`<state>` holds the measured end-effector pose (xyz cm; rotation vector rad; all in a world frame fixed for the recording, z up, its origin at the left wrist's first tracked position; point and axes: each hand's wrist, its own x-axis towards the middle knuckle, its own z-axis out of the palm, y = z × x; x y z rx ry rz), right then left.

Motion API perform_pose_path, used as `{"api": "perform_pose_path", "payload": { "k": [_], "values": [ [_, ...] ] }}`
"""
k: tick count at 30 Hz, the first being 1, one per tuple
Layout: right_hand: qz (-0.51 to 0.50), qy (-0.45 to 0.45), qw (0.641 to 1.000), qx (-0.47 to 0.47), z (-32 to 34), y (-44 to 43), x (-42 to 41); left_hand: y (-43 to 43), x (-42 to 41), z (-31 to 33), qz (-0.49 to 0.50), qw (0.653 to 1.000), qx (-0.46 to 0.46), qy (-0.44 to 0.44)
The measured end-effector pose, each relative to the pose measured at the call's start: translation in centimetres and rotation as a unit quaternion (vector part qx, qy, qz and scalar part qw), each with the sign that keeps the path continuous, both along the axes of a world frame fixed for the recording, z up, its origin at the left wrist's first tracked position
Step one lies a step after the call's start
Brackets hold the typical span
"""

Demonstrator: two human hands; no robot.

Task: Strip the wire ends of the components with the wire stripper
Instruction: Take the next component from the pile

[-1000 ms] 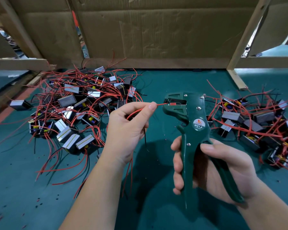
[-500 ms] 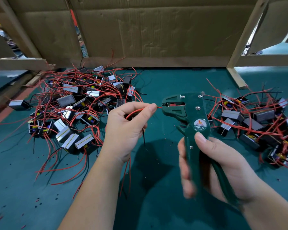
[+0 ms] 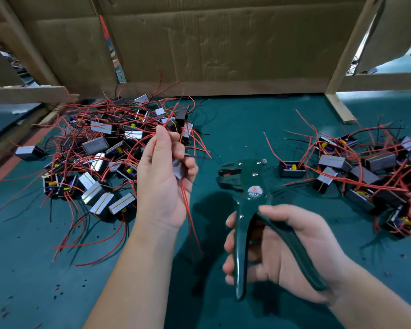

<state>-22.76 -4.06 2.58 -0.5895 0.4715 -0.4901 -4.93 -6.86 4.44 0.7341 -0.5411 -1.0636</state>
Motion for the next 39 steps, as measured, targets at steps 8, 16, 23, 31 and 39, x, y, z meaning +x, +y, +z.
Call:
{"api": "perform_pose_path", "payload": {
  "k": [8,16,23,31,39],
  "values": [
    [0.029,-0.123,0.991,-0.031,0.1,0.7,0.8,0.3,-0.7,-0.4,-0.021,0.997,-0.043,-0.068],
    [0.025,-0.099,0.992,-0.072,0.2,0.7,0.3,0.3,-0.7,-0.3,0.001,0.997,-0.048,-0.067],
    [0.025,-0.098,0.992,-0.08,0.1,0.7,0.2,0.3,-0.8,-0.6,0.02,0.989,-0.062,-0.133],
    [-0.025,-0.016,0.995,-0.097,0.1,1.0,0.4,0.3,-0.7,-0.8,0.03,0.982,-0.064,-0.174],
    [-0.139,0.071,0.984,-0.081,0.4,0.9,0.9,0.3,-1.1,-0.8,-0.011,0.983,-0.053,-0.174]
  ]
}}
